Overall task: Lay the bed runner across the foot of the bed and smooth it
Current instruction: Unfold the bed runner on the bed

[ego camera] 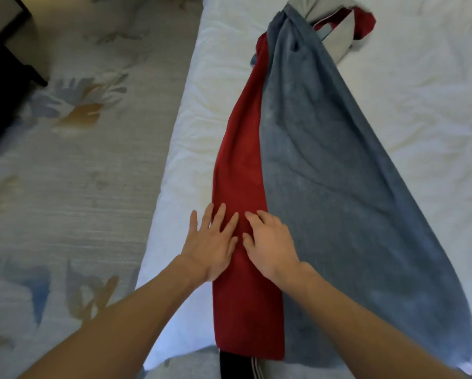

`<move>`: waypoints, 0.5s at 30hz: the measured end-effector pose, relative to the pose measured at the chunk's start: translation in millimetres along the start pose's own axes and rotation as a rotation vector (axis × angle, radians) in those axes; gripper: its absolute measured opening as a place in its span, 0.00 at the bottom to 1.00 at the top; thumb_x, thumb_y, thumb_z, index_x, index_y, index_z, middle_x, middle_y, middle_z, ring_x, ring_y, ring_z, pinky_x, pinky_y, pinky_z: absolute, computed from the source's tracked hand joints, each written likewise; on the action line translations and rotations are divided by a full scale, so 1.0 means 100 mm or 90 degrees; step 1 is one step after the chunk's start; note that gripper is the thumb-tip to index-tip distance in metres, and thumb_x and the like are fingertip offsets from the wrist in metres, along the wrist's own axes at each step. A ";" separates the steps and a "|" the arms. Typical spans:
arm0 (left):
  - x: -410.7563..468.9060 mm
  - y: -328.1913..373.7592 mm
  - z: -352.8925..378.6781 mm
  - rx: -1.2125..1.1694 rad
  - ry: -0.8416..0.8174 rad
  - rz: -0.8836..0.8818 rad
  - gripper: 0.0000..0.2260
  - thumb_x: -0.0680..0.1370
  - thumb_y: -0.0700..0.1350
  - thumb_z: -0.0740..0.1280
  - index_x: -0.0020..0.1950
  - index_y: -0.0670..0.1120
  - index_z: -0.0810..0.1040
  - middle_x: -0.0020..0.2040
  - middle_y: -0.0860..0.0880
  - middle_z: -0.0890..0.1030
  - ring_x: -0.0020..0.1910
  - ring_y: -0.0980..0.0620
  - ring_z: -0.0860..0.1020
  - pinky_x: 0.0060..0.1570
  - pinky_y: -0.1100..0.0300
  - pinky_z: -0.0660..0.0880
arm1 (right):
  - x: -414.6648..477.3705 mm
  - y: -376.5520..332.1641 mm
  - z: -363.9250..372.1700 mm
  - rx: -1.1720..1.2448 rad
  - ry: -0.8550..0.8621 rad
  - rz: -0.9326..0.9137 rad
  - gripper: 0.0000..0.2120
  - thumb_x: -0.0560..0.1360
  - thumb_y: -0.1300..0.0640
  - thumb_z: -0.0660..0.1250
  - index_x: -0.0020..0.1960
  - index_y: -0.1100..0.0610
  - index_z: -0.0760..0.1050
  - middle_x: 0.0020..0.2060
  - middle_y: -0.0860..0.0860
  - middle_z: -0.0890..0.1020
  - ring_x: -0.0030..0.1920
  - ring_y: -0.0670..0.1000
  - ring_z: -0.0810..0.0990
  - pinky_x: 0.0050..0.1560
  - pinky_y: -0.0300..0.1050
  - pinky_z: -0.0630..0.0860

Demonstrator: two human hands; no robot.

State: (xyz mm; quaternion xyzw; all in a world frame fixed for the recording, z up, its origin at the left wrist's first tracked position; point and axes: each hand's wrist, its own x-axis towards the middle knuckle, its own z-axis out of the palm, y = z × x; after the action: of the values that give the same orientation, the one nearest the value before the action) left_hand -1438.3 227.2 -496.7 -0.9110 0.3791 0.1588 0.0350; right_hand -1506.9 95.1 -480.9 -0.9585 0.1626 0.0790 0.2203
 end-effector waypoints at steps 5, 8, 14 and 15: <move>0.76 -0.18 -0.25 0.029 0.001 0.057 0.25 0.81 0.55 0.46 0.77 0.52 0.45 0.78 0.46 0.45 0.76 0.42 0.42 0.71 0.40 0.41 | 0.43 0.04 -0.06 0.064 0.011 0.066 0.23 0.78 0.51 0.59 0.72 0.54 0.62 0.66 0.55 0.70 0.64 0.55 0.68 0.65 0.49 0.66; 1.15 -0.23 -0.40 0.055 -0.007 0.098 0.26 0.81 0.55 0.48 0.77 0.53 0.45 0.78 0.45 0.47 0.76 0.43 0.43 0.71 0.41 0.43 | 0.64 0.03 -0.10 0.101 0.024 0.115 0.23 0.78 0.51 0.59 0.71 0.53 0.63 0.64 0.55 0.70 0.62 0.54 0.68 0.64 0.49 0.66; 1.74 -0.37 -0.66 0.082 -0.003 0.158 0.25 0.81 0.55 0.48 0.77 0.53 0.48 0.78 0.45 0.49 0.76 0.43 0.46 0.71 0.42 0.45 | 1.06 -0.05 -0.13 0.143 0.054 0.180 0.22 0.78 0.51 0.59 0.71 0.52 0.62 0.63 0.53 0.70 0.61 0.52 0.68 0.63 0.47 0.66; 1.82 -0.39 -0.70 0.090 -0.002 0.173 0.25 0.81 0.55 0.48 0.77 0.53 0.48 0.78 0.45 0.50 0.76 0.43 0.47 0.72 0.42 0.45 | 1.11 -0.07 -0.13 0.151 0.058 0.189 0.22 0.78 0.51 0.59 0.71 0.52 0.62 0.63 0.52 0.70 0.61 0.52 0.68 0.63 0.47 0.66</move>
State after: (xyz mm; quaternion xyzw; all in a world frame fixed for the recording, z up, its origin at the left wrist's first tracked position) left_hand -1271.9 118.1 -490.1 -0.8464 0.5089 0.1366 0.0776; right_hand -1400.0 64.8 -491.0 -0.8939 0.3204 0.0476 0.3097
